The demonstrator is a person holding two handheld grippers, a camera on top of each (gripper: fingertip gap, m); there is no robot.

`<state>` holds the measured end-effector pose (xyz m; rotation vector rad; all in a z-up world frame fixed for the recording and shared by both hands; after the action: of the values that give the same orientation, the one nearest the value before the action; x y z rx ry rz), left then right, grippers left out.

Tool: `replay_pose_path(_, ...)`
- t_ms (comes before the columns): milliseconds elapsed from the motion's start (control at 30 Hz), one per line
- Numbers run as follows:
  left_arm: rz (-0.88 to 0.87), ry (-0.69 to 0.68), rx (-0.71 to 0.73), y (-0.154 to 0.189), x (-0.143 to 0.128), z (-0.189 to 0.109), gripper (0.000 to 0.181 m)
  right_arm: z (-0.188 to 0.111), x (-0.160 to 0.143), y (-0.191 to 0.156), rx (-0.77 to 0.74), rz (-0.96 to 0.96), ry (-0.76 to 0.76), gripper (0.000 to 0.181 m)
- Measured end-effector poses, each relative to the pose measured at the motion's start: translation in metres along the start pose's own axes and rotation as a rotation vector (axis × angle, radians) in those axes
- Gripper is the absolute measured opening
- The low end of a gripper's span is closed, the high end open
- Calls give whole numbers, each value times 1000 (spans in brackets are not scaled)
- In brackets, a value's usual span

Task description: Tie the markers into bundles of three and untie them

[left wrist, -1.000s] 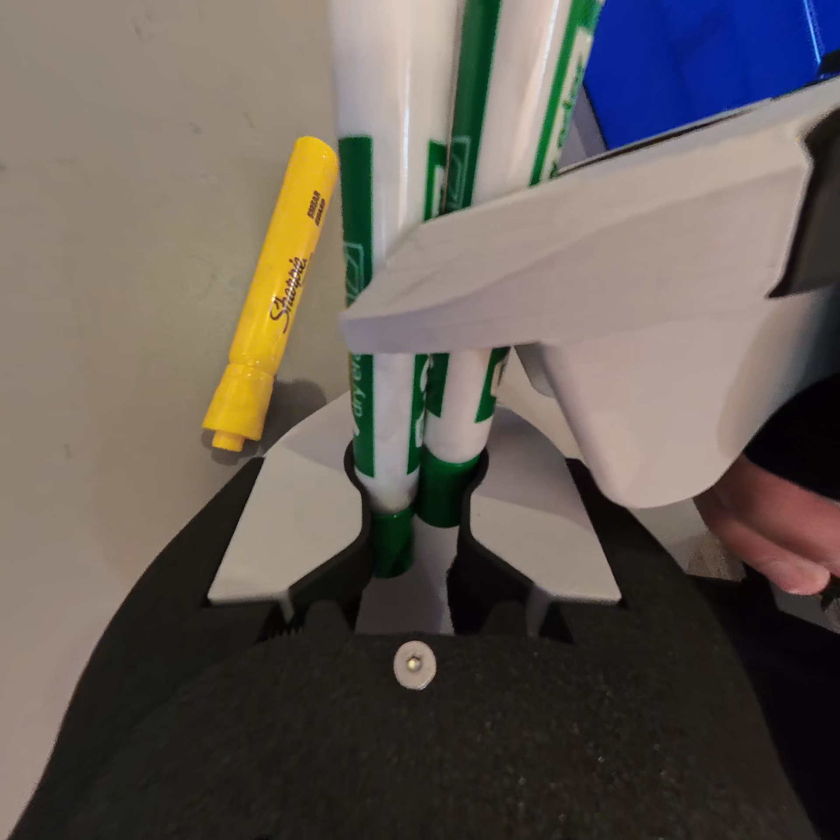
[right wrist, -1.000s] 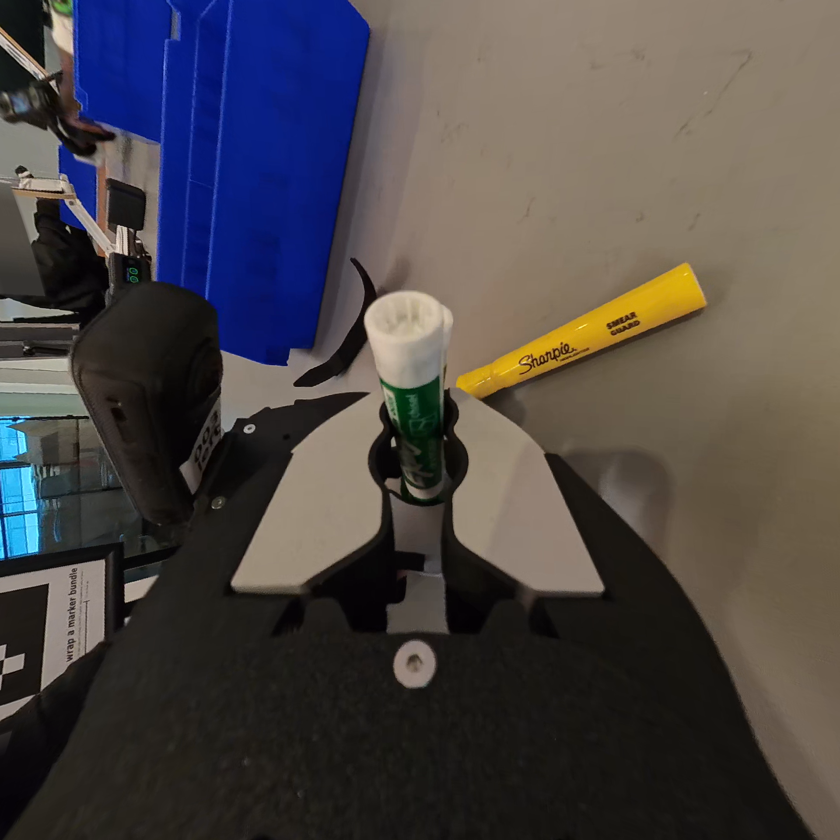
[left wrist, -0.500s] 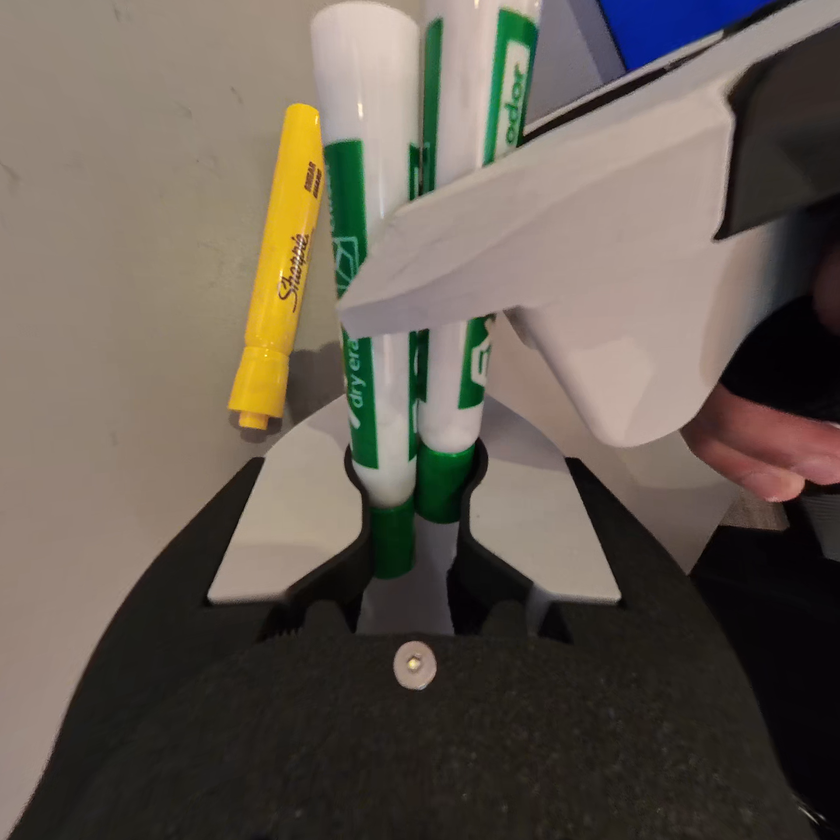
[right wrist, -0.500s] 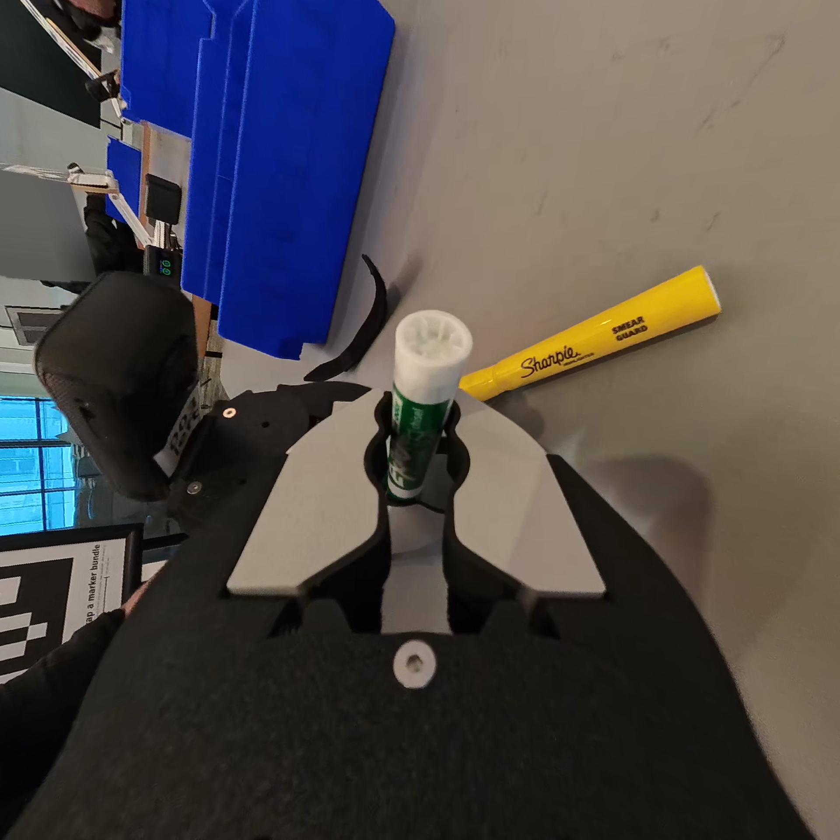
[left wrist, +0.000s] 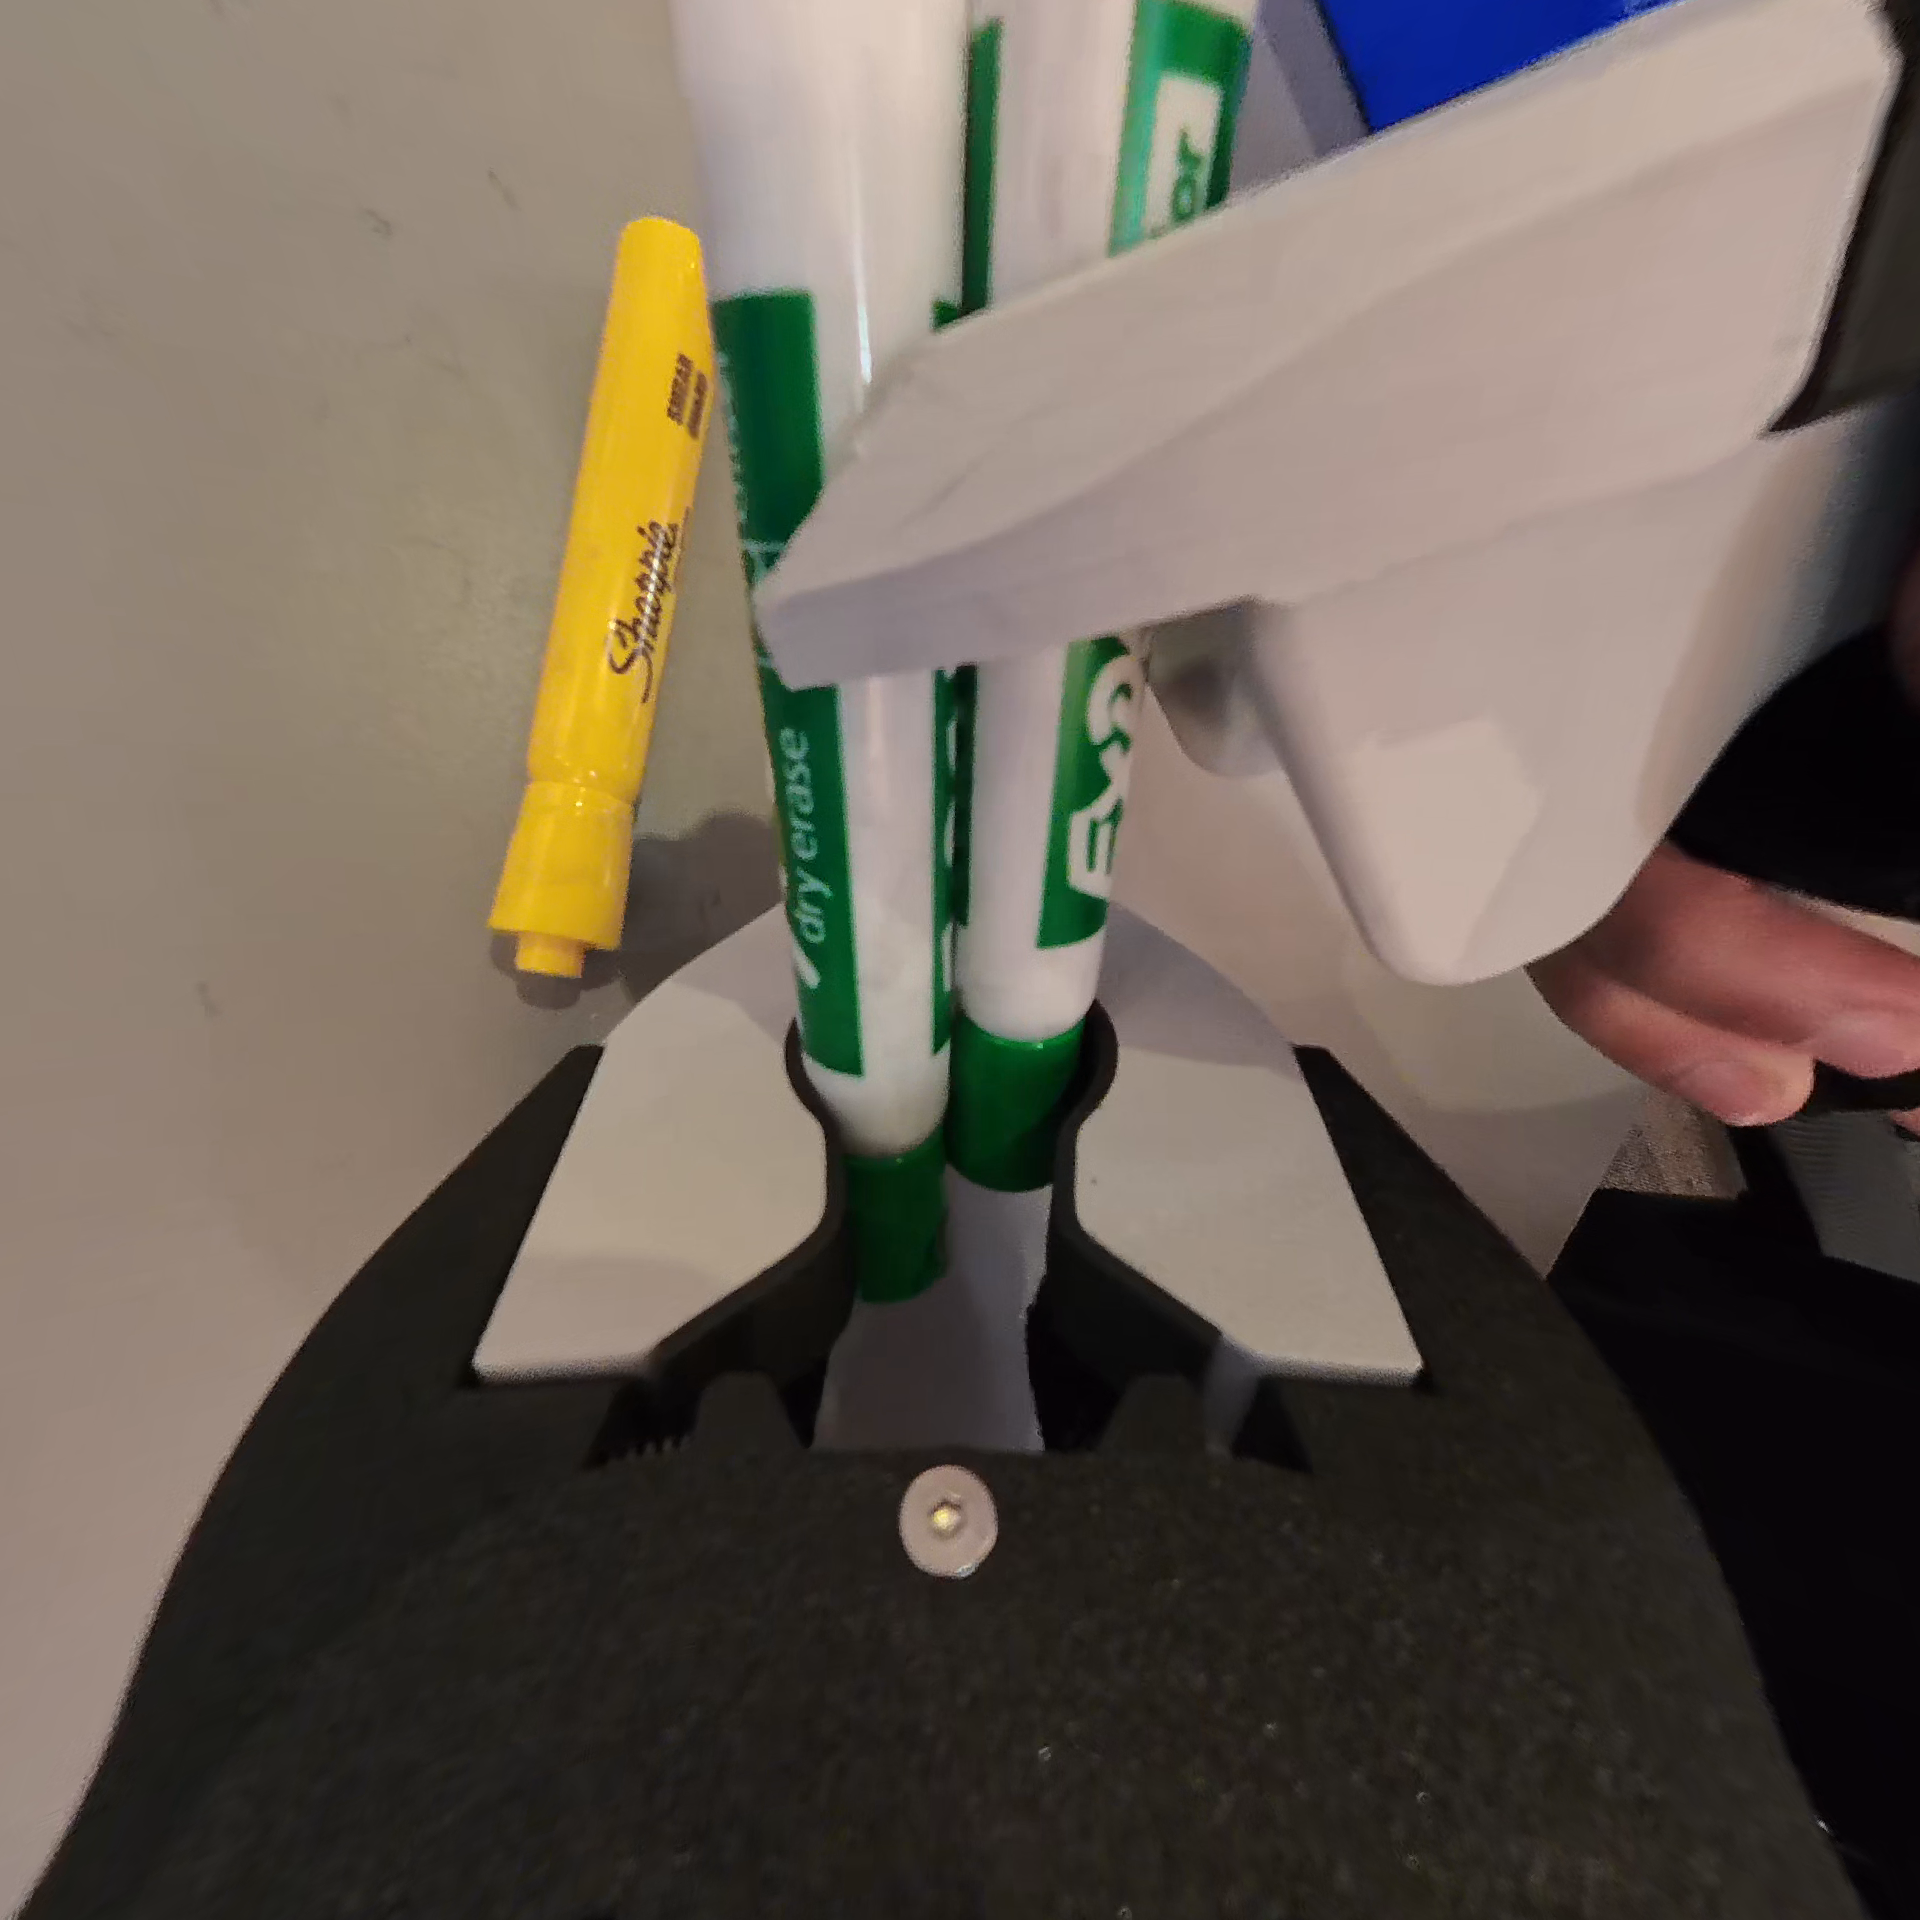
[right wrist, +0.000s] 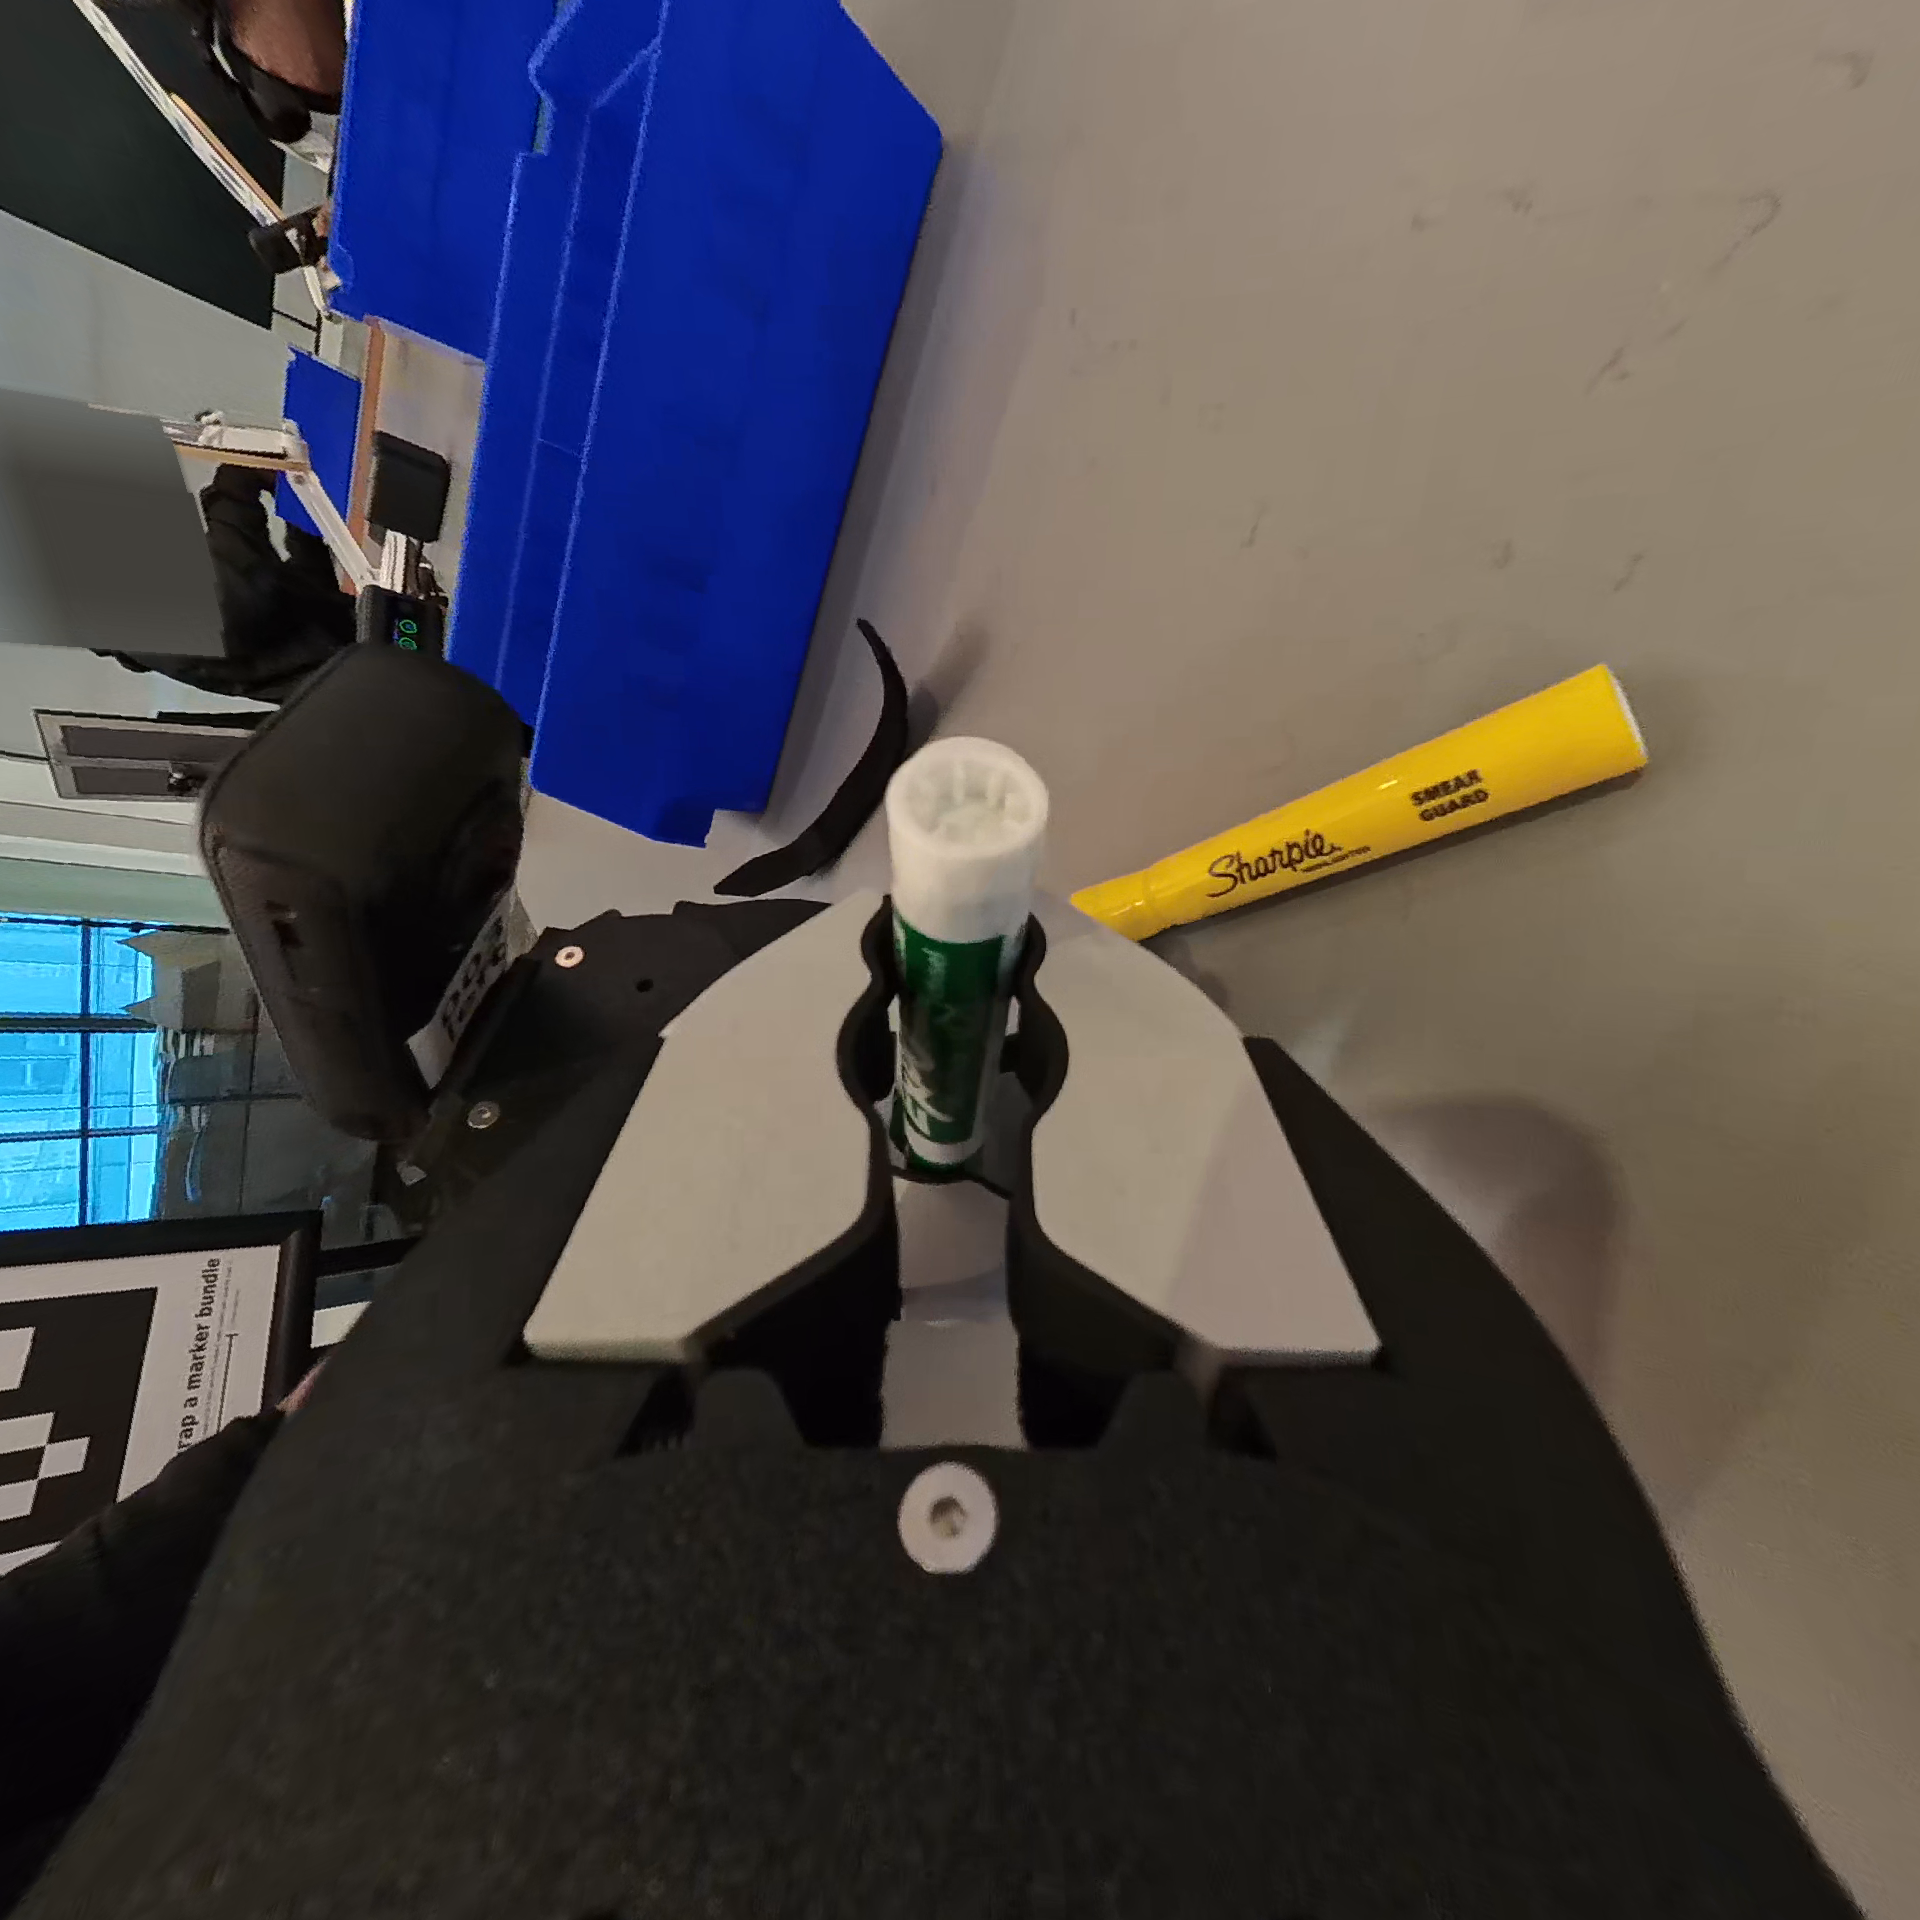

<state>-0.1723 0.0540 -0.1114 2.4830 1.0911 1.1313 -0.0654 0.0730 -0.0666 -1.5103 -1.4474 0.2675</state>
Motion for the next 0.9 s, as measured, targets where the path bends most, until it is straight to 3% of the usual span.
replay_pose_path(300, -7, 23, -2, 1, -4, 2, 46, -7, 5, -7, -69, -100, 74, 19)
replay_pose_path(567, -5, 26, 2, 1, -8, 3, 45, -4, 0, 0, -38, -3, 52, 19)
replay_pose_path(900, 79, 62, 140, 4, -9, 0, 56, -3, -1, -12, -27, -5, 64, 19)
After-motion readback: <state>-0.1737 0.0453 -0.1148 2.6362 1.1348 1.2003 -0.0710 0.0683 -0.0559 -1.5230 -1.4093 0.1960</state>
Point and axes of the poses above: each gripper's, where its closed fingertips meet, z out along the fingers, x out of its top, y = z × x across the jaws, the point moved 9 cm from there along -z, back along the fingers, and after that the axes turned 4 degrees about y, right-handed, at the moved point
